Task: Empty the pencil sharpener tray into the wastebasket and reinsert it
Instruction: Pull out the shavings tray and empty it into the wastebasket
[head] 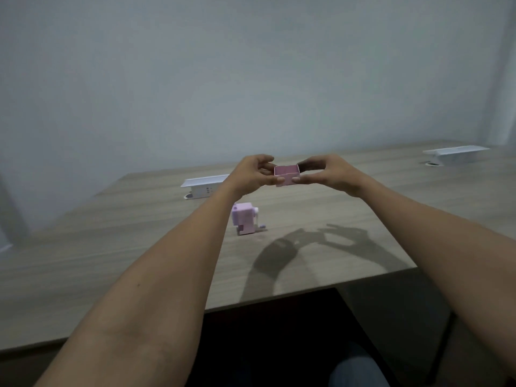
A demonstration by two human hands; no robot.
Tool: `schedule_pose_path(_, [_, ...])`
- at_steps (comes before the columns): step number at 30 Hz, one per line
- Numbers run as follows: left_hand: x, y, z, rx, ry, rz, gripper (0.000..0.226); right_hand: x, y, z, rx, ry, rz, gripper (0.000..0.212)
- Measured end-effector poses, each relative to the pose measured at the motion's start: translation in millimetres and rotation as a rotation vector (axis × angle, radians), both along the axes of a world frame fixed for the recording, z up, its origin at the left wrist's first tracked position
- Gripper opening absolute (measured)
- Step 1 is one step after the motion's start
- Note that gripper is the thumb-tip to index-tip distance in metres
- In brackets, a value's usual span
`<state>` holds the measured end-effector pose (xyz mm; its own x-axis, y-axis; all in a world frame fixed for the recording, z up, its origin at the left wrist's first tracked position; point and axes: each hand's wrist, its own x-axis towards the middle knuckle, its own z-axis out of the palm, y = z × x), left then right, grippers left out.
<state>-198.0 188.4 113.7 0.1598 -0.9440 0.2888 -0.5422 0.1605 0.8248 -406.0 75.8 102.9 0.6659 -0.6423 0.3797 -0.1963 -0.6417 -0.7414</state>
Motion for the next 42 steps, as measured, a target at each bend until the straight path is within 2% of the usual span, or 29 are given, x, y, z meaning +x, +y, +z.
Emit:
schedule_pose_path(8, [-112, -46, -4, -0.045, 0.090, -0.181, 0.082, -125, -14, 6, 0.036, -0.078, -0.184, 0.048])
schedule_pose_path(15, [-204, -77, -38, -0.002, 0.116, -0.311, 0.077, -227, -12, -19, 0.089, -0.073, -0.328, 0.049])
schedule_pose_path(22, [-279, -98, -81, 0.063, 0.113, -0.470, 0.050, -304, -2, -66, 0.143, -0.085, -0.453, 0.051])
schedule_pose_path(33, [-369, -102, -177, 0.131, 0.156, -0.557, 0.045, -387, 26, -164, 0.312, -0.171, -0.595, 0.050])
schedule_pose_path(42, [-399, -96, -275, 0.305, 0.190, -0.569, 0.048, -417, 39, -277, 0.497, -0.265, -0.636, 0.052])
